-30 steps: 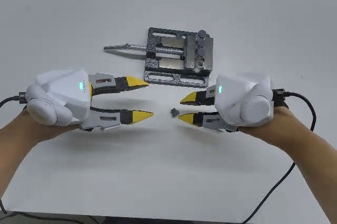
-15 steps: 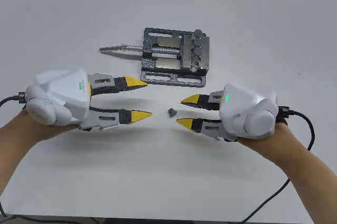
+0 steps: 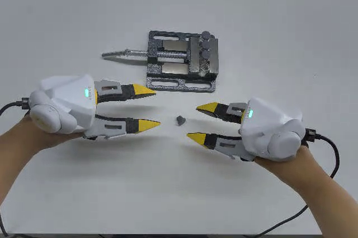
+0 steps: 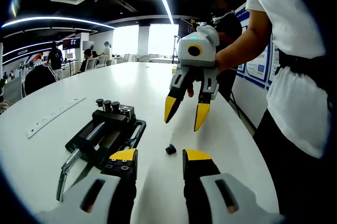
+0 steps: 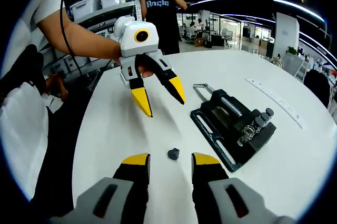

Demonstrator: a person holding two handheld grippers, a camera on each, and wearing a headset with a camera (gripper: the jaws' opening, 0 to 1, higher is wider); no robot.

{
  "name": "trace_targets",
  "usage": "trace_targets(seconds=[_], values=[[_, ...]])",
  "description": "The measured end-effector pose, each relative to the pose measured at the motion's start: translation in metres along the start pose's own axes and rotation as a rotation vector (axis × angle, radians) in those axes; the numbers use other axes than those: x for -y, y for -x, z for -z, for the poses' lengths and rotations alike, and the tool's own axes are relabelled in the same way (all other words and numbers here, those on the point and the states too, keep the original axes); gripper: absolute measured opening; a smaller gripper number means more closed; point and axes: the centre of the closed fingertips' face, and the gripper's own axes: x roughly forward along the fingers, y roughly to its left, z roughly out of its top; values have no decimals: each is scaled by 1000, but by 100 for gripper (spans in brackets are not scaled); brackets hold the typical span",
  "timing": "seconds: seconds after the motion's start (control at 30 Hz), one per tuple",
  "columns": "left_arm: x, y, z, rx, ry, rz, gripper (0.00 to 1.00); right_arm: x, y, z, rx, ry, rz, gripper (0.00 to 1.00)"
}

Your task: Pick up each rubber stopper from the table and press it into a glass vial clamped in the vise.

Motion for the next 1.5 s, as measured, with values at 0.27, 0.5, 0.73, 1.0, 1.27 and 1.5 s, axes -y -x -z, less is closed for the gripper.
trace_targets(seconds=[0.27, 0.5, 0.73, 1.0, 1.27, 1.5], values=[[1, -9, 2, -11, -34, 54, 29, -3, 10, 7, -2, -15, 11, 31], [3, -20, 6, -32, -79, 116, 25, -2, 18, 12, -4, -32, 23, 31], [6, -30, 16, -61, -112, 175, 20, 0, 24, 19, -10, -49, 30, 30], [11, -43, 23, -90, -168, 231, 17, 1, 28, 21, -8, -62, 39, 30], [13, -52, 26, -107, -205, 273, 14, 0, 31, 22, -6, -67, 40, 29], [14, -55, 34, -135, -239, 305, 13, 0, 32, 22, -4, -66, 42, 29]])
